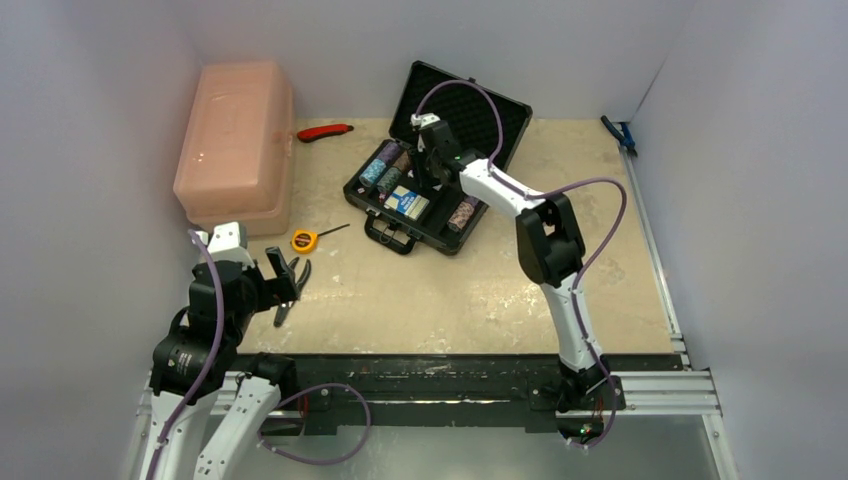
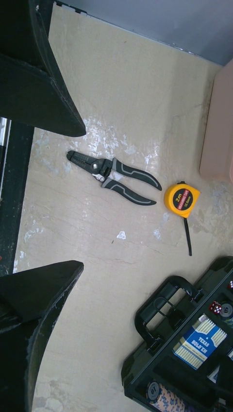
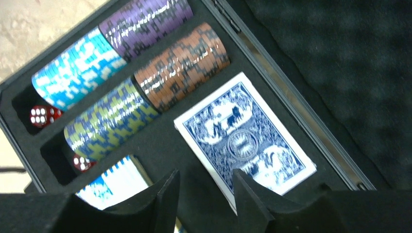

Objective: Pack up texas hold em set

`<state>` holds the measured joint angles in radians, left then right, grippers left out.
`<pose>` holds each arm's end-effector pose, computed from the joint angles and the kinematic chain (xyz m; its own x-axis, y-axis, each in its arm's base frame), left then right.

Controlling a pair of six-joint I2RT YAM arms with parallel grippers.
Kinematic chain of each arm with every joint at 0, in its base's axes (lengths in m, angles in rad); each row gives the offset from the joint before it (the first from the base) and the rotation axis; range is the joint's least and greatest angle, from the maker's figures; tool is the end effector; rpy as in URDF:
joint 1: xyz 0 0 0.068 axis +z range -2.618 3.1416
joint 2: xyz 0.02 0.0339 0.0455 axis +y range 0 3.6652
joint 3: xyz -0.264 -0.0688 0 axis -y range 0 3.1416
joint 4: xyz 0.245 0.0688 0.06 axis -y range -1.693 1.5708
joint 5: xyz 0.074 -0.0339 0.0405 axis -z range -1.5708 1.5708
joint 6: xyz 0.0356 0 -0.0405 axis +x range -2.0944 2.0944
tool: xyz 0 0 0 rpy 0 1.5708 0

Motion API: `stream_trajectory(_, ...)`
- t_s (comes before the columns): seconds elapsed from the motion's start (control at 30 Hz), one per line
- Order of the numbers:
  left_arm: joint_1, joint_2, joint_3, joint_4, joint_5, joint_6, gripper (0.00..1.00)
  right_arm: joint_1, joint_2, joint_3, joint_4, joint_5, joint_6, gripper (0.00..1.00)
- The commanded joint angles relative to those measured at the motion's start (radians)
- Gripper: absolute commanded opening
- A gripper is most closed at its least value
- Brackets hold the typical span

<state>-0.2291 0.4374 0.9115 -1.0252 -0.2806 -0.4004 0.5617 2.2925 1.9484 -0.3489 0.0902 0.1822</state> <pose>0.0642 -0.0048 0.3339 -0.4651 -0.2761 -0.8411 -0.2094 0.9575 -0.1985 0.4499 0.2793 0.2156 -0.6172 -0.1752 -0.7670 -0.3660 0.9269 0.0828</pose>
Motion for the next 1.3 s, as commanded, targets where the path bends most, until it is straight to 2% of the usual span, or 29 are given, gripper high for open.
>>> stream_trajectory(0.0, 0.01, -0.008, -0.002, 0.037, 0.006, 0.012, 1.0, -0.004, -0.115, 0.04, -0.114, -0.003, 0.002, 0.51)
stream_trajectory(0.3, 0.01, -0.015, -0.003, 0.037, 0.009, 0.012, 1.0, -0.004, -0.294, 0.046, -0.091, -0.02, -0.004, 0.66)
stream_trajectory(0.67, 0.01, -0.023, -0.003, 0.034, -0.005, 0.004, 1.0, -0.057, -0.53, -0.115, 0.041, 0.043, 0.033, 0.68)
stream_trajectory(0.9, 0.01, 0.005, 0.009, 0.02, -0.013, -0.004, 1.0, -0.14, -0.659, -0.238, 0.098, 0.043, 0.053, 0.75)
stream_trajectory(1.1, 0.01, 0.137, 0.025, 0.049, 0.052, -0.044, 1.0, -0.218, -0.729, -0.34, 0.146, -0.004, 0.088, 0.8)
stream_trajectory(1.27, 0.01, 0.313, 0.008, 0.171, 0.192, -0.093, 0.99, -0.335, -0.719, -0.384, 0.179, -0.143, 0.15, 0.79)
